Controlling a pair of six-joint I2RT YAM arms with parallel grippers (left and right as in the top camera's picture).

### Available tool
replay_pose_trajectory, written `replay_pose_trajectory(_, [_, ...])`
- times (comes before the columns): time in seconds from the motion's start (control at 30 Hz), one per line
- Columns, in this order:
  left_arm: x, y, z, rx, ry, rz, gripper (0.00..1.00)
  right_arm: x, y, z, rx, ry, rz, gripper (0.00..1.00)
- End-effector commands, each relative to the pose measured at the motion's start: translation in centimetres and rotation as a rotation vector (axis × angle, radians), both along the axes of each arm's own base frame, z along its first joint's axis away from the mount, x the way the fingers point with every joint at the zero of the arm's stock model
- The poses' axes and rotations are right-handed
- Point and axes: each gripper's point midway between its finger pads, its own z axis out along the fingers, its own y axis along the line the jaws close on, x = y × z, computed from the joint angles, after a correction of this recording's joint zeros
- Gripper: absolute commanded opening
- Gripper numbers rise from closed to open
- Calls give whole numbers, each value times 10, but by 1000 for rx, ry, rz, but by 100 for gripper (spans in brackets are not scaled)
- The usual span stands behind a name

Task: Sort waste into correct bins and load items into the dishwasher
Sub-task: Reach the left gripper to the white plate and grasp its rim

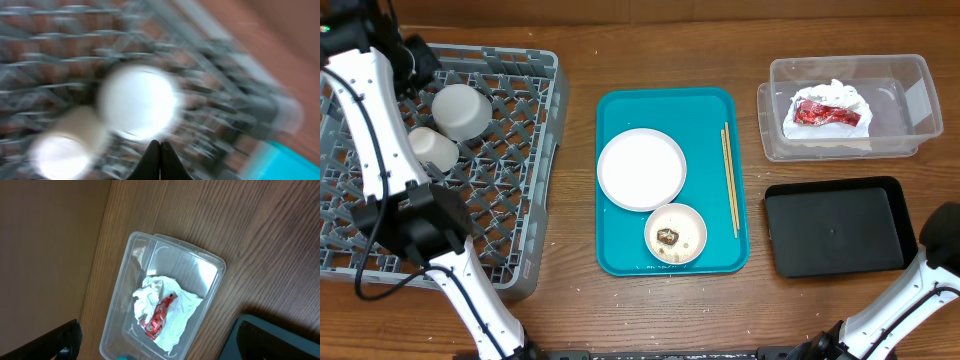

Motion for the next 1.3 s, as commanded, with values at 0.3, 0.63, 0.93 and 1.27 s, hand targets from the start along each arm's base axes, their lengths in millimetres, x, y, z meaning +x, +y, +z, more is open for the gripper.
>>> replay_pose_trajectory(0.3, [-49, -254, 52, -500, 26, -608, 84, -2, 0, 12, -21, -27, 0, 100])
replay_pose_trajectory(0.63, [-95, -380, -58, -47, 375, -707, 79, -2, 0, 12, -21, -27, 1, 100])
replay_pose_trajectory(0.93, [-106, -427, -136, 145, 423, -604, 62, -2, 0, 12, -21, -27, 1, 100])
replay_pose_trajectory(1.27, [-107, -448, -196, 108, 489, -549, 50, -2, 0, 12, -21, -27, 1, 100])
